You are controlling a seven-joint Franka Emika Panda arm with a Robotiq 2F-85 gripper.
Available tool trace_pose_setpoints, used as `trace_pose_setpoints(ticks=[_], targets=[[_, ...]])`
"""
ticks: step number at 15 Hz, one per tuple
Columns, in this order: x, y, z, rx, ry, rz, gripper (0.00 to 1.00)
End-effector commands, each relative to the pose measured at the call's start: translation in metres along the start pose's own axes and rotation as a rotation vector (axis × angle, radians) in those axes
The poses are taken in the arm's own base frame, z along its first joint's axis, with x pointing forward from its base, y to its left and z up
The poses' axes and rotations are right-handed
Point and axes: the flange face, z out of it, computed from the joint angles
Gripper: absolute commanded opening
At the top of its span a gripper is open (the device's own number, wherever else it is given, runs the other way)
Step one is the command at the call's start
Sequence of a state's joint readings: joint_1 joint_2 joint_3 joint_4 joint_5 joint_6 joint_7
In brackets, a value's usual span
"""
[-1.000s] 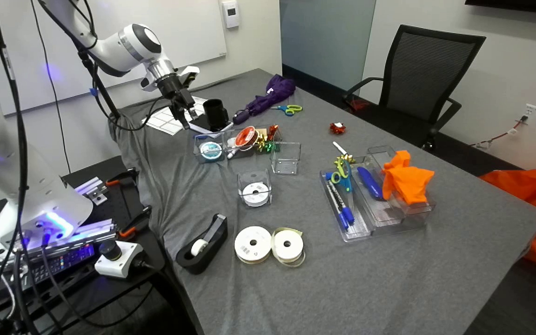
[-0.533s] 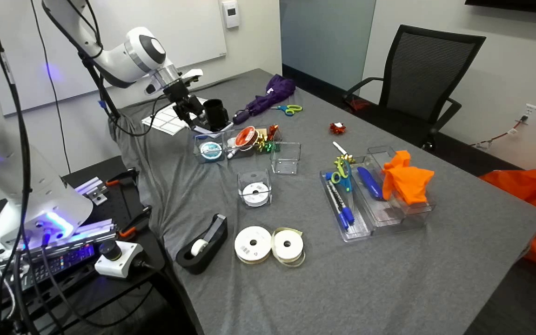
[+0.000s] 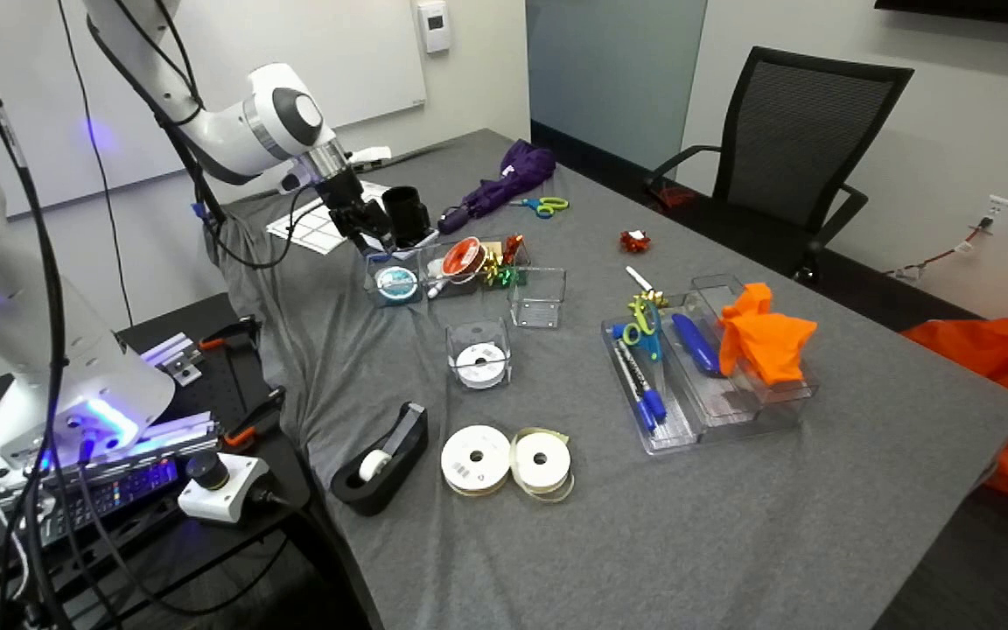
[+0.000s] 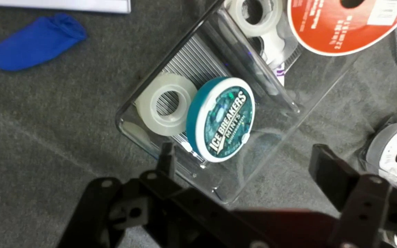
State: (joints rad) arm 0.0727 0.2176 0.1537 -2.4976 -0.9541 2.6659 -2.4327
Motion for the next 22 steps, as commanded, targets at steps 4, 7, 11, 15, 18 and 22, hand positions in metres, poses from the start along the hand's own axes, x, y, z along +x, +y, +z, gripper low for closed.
trace_pose_setpoints(ticks=[4, 7, 11, 15, 18, 22], targets=[[0.01, -0.013, 0.016, -0.124, -0.109, -0.014, 1.0], [0.012, -0.015, 0.031, -0.141, -0.089, -0.002, 1.0], [0.013, -0.013, 0.047, -0.152, -0.07, 0.005, 1.0], [0.01, -0.016, 0.053, -0.166, -0.077, 0.016, 1.0], [0.007, -0.02, 0.057, -0.169, -0.081, 0.028, 1.0], [0.002, -0.025, 0.062, -0.168, -0.08, 0.054, 0.99]])
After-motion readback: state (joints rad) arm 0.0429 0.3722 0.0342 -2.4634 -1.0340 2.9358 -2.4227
